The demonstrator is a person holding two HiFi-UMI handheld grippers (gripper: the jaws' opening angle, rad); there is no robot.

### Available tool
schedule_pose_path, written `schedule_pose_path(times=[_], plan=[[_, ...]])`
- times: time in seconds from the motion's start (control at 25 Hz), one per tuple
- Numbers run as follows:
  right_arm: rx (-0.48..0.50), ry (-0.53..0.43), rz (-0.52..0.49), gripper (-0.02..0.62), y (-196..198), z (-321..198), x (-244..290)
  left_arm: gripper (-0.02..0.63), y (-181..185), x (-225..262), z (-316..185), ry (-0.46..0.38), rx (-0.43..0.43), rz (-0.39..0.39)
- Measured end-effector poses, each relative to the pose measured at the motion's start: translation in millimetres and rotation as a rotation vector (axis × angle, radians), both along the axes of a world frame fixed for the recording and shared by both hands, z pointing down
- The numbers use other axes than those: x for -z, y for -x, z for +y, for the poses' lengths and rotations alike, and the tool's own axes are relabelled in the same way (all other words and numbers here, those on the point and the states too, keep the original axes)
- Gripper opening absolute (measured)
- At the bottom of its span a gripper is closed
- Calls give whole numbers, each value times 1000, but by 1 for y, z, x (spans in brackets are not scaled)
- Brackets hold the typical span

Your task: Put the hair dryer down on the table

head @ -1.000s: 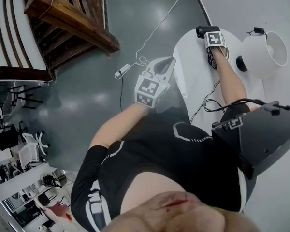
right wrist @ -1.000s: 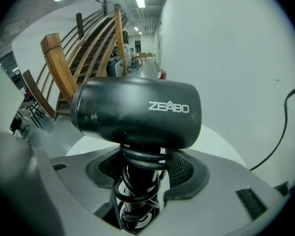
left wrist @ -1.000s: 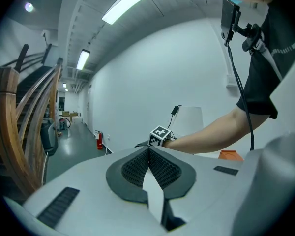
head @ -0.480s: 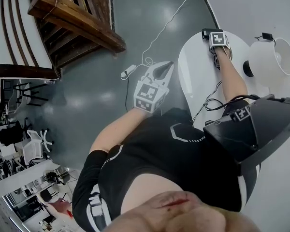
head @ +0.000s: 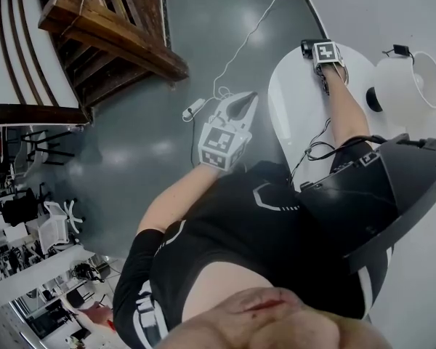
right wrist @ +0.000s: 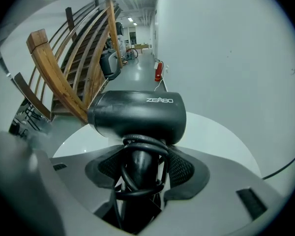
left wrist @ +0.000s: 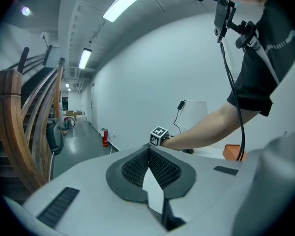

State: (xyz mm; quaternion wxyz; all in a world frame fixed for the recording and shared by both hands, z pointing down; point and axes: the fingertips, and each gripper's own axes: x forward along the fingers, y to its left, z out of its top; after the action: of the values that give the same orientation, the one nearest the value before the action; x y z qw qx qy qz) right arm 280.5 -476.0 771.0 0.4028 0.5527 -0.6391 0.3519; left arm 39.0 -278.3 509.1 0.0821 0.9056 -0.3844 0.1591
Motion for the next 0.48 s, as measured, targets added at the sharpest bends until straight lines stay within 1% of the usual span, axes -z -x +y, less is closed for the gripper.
schedule_pose_path(times=[0.08, 0.2, 0.28, 0.48], plan=[[-19, 1, -19, 262, 4, 2, -3, 32, 3, 0, 1, 1, 1, 1], [-2, 12, -8, 262, 5, 1, -7, 31, 8, 0, 3, 3, 6, 0], [-9, 12, -15, 262, 7, 4, -4, 31, 13, -1, 4, 6, 13, -1], [-66, -51, -17, 264, 0, 1, 1, 32, 25, -2, 6, 10, 30, 7]])
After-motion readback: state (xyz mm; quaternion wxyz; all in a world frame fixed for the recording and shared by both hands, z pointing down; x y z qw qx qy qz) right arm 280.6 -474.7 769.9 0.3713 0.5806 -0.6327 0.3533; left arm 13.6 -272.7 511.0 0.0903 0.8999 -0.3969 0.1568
